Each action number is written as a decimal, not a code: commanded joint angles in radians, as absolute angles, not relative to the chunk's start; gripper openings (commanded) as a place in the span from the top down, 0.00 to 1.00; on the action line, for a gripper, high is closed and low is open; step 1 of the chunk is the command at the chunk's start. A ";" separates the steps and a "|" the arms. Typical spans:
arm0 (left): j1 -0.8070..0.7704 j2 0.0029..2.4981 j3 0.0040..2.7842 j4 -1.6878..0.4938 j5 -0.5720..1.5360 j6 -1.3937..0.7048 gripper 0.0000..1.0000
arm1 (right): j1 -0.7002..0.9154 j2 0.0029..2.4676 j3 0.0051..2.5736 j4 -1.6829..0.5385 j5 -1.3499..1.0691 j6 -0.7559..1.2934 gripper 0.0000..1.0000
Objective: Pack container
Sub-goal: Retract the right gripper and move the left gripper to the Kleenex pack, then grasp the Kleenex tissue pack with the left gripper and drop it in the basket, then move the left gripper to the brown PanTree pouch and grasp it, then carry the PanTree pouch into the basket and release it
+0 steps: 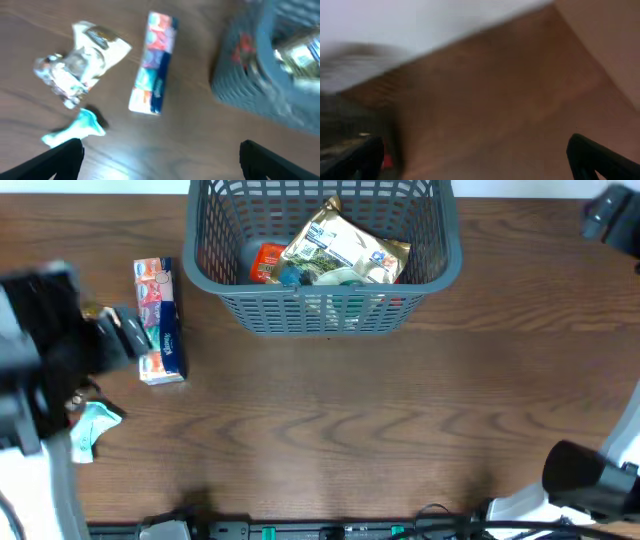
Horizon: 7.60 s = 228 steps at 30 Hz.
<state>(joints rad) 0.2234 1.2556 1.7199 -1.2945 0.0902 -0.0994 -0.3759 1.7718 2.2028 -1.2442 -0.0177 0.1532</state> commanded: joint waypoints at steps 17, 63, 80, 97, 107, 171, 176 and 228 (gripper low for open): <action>0.225 1.945 1.851 -1.154 0.067 0.130 0.02 | -0.422 1.788 2.067 -1.245 -0.008 0.186 0.01; 0.208 1.648 1.852 -1.066 0.096 0.042 0.94 | -0.421 1.788 2.067 -1.216 -0.008 0.131 0.01; -0.267 1.530 1.852 -0.482 0.295 1.047 0.95 | -0.420 1.788 2.067 -1.220 -0.030 0.115 0.01; -0.332 1.958 1.852 -0.674 0.295 1.103 0.89 | -0.418 1.788 2.067 -1.257 -0.068 0.116 0.01; -0.332 1.920 1.854 -0.772 0.292 1.094 0.02 | -0.418 1.788 2.067 -1.257 -0.068 0.115 0.01; 0.618 2.408 1.930 -1.011 0.072 0.905 0.02 | -0.418 1.788 2.067 -1.236 -0.068 0.146 0.01; 0.619 2.420 1.930 -1.027 0.072 0.904 0.15 | -0.418 1.788 2.067 -1.235 -0.068 0.146 0.01; -0.260 1.782 1.996 -0.697 0.358 1.324 0.94 | -0.418 1.788 2.067 -1.273 -0.070 0.081 0.01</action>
<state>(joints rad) -0.2501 1.6981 1.9877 -0.7158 0.3565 1.2110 -0.4168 1.7924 2.0724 -1.2678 -0.0605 0.0944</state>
